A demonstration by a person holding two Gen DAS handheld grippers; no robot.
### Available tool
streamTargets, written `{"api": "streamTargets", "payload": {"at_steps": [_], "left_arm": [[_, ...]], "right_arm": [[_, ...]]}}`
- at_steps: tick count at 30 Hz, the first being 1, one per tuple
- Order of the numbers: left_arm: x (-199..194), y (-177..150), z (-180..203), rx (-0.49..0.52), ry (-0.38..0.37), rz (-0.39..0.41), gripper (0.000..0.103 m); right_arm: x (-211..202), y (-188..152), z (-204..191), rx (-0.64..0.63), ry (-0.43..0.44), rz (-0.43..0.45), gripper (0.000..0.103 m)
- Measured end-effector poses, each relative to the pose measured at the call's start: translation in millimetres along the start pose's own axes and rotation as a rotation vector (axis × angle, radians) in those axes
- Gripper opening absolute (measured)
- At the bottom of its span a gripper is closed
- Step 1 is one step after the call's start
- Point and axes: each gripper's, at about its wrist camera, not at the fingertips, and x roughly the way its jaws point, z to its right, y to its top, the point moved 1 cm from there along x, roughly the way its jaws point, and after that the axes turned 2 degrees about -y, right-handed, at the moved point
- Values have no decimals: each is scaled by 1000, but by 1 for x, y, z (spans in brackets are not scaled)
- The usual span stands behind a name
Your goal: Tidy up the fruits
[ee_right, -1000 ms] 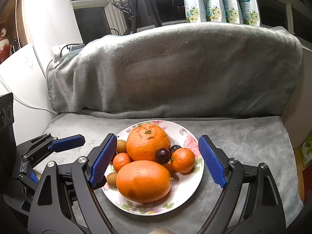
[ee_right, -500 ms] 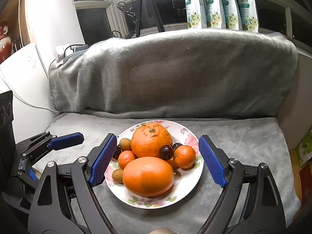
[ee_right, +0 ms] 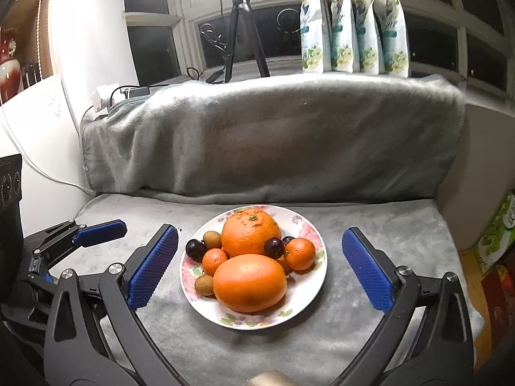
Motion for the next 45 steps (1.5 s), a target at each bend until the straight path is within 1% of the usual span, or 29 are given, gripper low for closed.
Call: {"api": "streamTargets", "payload": {"at_steps": [13,18,22,31,36,45], "left_arm": [[-39,-17,-9,-19,54,46,81],[-58,-25,-12,-40,80,72,81],[-69,-33,-14,-53,110,86,81],[-83,-52,-24,-100,158,71,81],[-90,-54,-25,-99,187,86,81],[-90,-56,-27,-111,204,80,81]], "right_arm": [[-39,-11,-25,-62,-159,63,103],[-52,-17,-28,-41,-178,81,103],[-60,-23,-28,-26,-217,98,103],[-67,-45,-14,84,-227,83,103],[-68,-49,-14,86,-233,72,103],[-71,-47,-18,72,-235,85,103]]}}
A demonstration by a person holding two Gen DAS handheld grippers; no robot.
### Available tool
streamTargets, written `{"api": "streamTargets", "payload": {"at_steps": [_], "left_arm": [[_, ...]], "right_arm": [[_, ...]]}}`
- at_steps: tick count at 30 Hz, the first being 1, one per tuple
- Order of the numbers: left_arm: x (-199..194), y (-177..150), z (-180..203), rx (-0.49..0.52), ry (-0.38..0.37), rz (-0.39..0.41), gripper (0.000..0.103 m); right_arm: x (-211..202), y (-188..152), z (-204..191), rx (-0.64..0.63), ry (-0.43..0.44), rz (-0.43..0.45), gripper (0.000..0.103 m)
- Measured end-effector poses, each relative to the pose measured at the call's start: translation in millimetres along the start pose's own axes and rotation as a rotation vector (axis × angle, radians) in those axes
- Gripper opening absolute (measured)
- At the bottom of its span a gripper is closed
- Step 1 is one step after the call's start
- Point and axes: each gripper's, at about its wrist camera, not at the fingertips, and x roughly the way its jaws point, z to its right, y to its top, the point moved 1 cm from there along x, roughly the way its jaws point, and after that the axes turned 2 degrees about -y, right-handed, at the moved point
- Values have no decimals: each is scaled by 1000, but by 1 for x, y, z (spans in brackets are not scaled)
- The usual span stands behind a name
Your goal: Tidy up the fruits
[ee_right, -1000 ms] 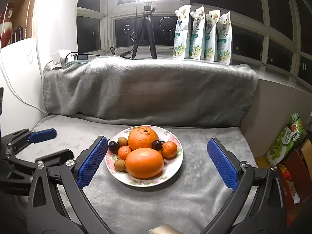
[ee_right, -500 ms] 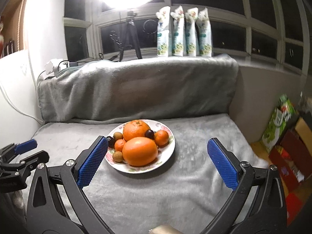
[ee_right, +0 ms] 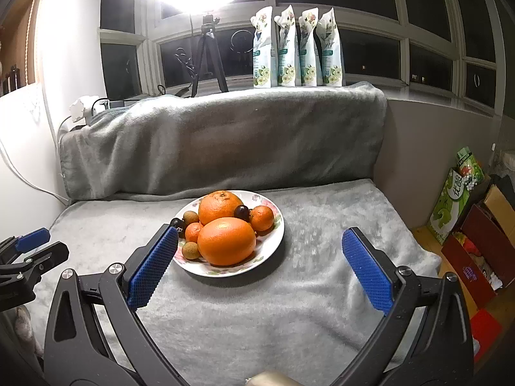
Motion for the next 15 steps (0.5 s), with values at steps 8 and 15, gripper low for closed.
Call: {"api": "streamTargets", "payload": {"at_steps": [8,15], "left_arm": [[-2,0,-1,-5,4,3,81],[-6,-1,-2,-8,4,10,81]], "right_arm": [[-1,0,-1,0,-1,0,103],[-2,1,-4,-5,2,2,103]]}}
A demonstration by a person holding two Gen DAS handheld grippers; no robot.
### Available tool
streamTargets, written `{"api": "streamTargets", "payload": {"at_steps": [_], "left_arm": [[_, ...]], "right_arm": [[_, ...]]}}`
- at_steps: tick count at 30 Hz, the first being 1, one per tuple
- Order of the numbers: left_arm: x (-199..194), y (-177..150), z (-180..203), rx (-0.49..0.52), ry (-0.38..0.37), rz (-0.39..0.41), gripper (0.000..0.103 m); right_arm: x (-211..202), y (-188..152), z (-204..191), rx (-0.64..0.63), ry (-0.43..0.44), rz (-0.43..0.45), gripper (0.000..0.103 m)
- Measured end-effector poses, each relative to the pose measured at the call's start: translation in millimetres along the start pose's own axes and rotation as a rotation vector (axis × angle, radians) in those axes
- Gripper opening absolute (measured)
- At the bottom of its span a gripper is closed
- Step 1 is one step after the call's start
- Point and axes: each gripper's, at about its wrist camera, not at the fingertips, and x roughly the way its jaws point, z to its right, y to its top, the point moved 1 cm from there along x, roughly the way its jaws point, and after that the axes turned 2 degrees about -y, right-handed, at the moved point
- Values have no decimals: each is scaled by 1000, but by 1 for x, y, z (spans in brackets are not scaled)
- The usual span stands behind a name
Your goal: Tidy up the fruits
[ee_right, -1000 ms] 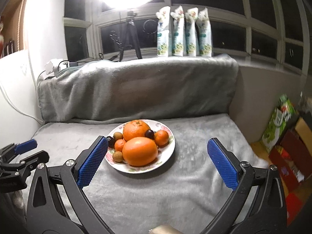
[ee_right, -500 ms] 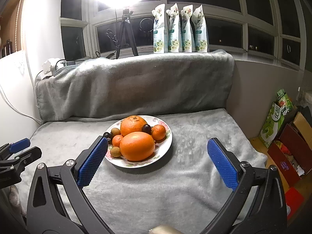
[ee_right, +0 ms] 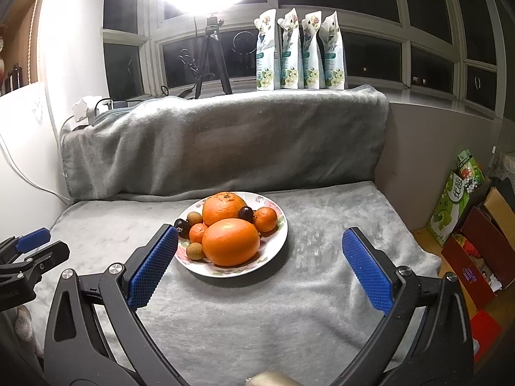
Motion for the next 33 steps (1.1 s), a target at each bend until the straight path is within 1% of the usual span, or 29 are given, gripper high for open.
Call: {"api": "streamTargets", "payload": {"at_steps": [6,33], "left_arm": [[-1,0,-2,-3,10,3,81],[1,-2,2,0,3,-3,81]], "right_arm": [[0,0,-1,1,-1,0,103],[-1,-1,-4,-3,1,-6,103]]}}
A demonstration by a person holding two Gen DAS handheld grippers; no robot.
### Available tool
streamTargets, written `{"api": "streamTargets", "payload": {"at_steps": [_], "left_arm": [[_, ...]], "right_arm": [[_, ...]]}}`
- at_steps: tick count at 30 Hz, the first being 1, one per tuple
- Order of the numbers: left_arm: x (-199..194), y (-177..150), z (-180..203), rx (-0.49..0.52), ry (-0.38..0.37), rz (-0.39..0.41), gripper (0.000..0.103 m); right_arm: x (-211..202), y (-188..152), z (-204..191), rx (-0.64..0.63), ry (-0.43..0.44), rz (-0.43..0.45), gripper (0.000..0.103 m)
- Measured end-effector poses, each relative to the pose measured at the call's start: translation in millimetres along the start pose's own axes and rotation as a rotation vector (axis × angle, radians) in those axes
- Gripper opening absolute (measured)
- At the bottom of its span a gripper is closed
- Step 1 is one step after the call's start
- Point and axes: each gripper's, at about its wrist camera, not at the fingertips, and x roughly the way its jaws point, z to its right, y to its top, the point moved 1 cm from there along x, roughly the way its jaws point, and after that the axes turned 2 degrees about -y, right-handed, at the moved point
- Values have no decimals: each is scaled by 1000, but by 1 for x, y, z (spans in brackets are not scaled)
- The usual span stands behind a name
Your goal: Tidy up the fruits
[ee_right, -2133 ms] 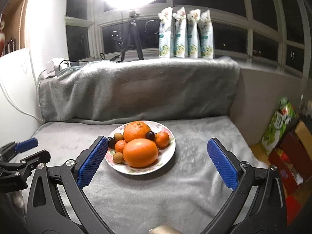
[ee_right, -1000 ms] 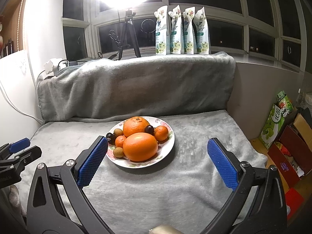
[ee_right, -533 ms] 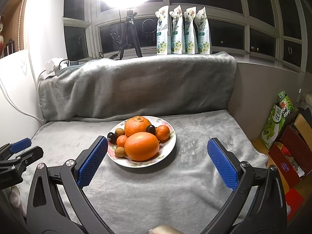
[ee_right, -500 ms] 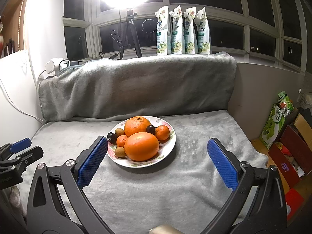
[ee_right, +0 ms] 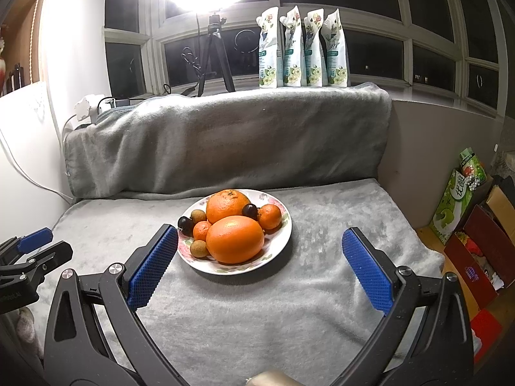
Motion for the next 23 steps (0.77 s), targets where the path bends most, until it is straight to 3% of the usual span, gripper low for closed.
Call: {"api": "streamTargets", "payload": {"at_steps": [23], "left_arm": [[3,-2,-3,-6,17,0,81]], "right_arm": [[3,-5,-1,4,1,-17,103]]}}
